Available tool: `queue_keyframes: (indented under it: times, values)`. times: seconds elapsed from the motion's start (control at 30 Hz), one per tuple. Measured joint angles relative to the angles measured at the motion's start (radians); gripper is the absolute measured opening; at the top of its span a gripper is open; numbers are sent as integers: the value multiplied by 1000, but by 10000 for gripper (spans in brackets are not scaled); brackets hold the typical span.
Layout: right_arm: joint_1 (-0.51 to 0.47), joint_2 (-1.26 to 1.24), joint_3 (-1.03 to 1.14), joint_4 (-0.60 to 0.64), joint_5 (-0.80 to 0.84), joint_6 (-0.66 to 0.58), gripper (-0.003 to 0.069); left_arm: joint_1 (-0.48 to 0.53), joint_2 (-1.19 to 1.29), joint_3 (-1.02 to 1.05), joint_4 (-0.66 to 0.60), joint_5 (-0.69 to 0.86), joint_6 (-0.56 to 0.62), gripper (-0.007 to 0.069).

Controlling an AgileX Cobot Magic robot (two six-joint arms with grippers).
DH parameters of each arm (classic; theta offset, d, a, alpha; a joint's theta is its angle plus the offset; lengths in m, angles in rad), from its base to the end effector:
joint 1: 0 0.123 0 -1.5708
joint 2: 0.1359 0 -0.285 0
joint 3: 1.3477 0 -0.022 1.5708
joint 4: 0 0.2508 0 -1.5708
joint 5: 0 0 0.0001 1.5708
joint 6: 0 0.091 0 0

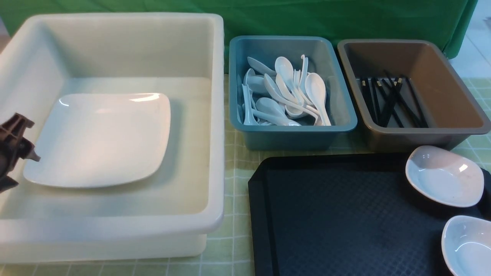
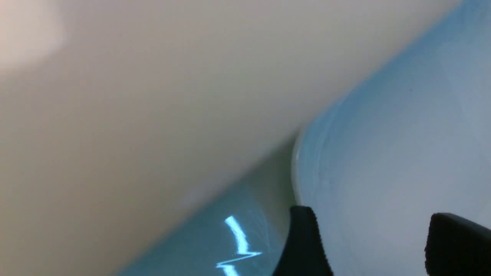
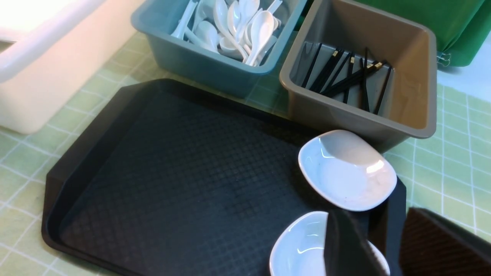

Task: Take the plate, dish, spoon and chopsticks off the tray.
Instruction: Use the left arm to put the plate into the large storage box on the left, then use the left arm to grab a small plate from the dinner plate

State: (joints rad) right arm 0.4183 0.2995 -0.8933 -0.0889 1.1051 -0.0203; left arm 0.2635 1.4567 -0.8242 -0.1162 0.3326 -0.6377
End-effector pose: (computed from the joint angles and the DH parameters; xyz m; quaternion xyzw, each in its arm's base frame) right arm 0.0078 -0.0045 0.3809 -0.1779 0.8202 0.0638 0.5399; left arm 0.2811 0.0723 0.2267 -0.4496 0.8256 -0.0989 0.3263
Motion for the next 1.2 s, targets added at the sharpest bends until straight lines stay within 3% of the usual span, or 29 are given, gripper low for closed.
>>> queue_keyframes:
  times: [0.17,0.37,0.5,0.57,0.7,0.9,1.1,1.2]
  values:
    - [0,0,0,0,0,0,218,0,-88,-104,-28,150,177,351]
    - [0,0,0,0,0,0,160,0,-185,-287,-281,467,496,45]
    - [0,0,0,0,0,0,55,-44,-201,-318,-455,604,644,-10]
    - [0,1,0,0,3,0,13,-131,-200,-319,-478,653,662,-15]
    - [0,21,0,0,22,0,6,-321,-180,-319,-480,663,645,-18]
    - [0,95,0,0,101,0,8,-760,-26,-365,-435,587,530,-18]
    - [0,104,-41,0,113,0,10,-996,245,-562,-384,602,452,0]
    - [0,104,-89,0,113,0,12,-1059,375,-684,-382,616,446,30]
